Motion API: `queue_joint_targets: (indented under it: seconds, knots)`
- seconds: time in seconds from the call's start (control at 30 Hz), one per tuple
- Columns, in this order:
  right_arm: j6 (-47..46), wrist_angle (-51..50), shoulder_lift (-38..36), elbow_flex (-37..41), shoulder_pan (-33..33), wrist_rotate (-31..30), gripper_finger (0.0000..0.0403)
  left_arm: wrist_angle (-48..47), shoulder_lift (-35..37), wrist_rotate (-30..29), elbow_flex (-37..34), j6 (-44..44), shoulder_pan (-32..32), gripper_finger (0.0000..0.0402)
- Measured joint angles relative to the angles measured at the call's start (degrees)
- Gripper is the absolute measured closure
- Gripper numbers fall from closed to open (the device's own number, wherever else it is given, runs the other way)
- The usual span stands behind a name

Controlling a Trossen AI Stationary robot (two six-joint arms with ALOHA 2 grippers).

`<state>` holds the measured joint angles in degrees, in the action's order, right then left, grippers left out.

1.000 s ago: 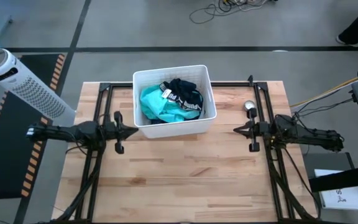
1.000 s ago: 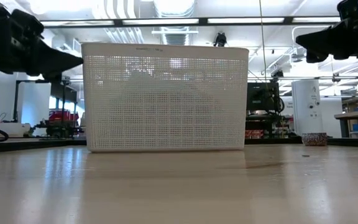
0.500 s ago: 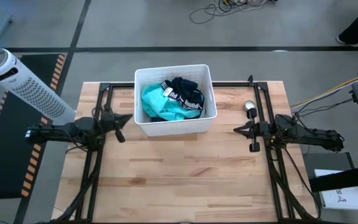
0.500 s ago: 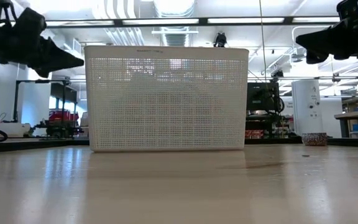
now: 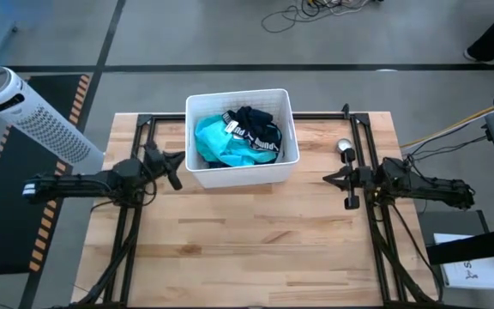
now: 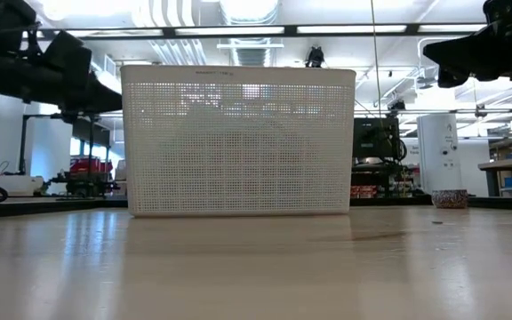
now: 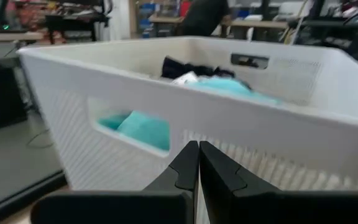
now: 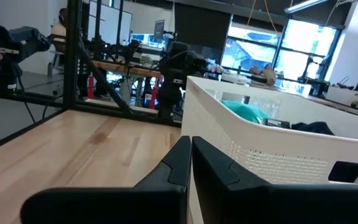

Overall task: Sort clothes
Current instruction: Adjust the white bin

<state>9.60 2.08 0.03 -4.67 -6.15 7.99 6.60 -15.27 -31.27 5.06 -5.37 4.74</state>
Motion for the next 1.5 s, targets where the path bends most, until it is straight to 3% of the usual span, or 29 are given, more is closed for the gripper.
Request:
queue_joint_targets:
  seconds: [0.23,0.47,0.57,0.77,0.83,1.1,1.37,1.5]
  knots:
    - [0.05,-0.07,-0.02,0.00,0.00,0.00,0.0403,11.72,-10.72,13.25,-0.02,0.28,8.73,0.0402]
    - [0.05,-0.04,-0.02,0.00,0.00,-0.03,0.0403,25.12,-23.46,21.78,-0.02,0.16,15.71,0.0402]
    - [-0.79,0.09,-0.01,0.00,0.02,-3.28,0.0403,28.39,-28.46,24.37,0.77,0.16,17.62,0.0402]
    - [-5.01,0.65,1.83,-0.09,0.00,-26.95,0.0403,30.89,-35.99,26.25,3.53,0.77,18.34,0.0402]
    - [-6.28,1.46,3.13,-0.09,-0.02,-31.36,0.0403,31.61,-37.65,26.27,4.27,0.93,18.37,0.0402]
    - [-12.32,2.95,11.67,-2.26,-0.07,-39.05,0.0403,36.54,-45.05,26.34,7.27,1.88,18.54,0.0402]
    - [-13.96,1.78,25.47,-9.11,-0.07,-42.07,0.0403,41.41,-52.27,28.41,10.14,2.97,19.57,0.0402]
    - [-15.90,-4.97,30.49,-14.42,0.61,-41.84,0.0403,45.49,-55.06,29.11,10.17,2.55,20.70,0.0402]
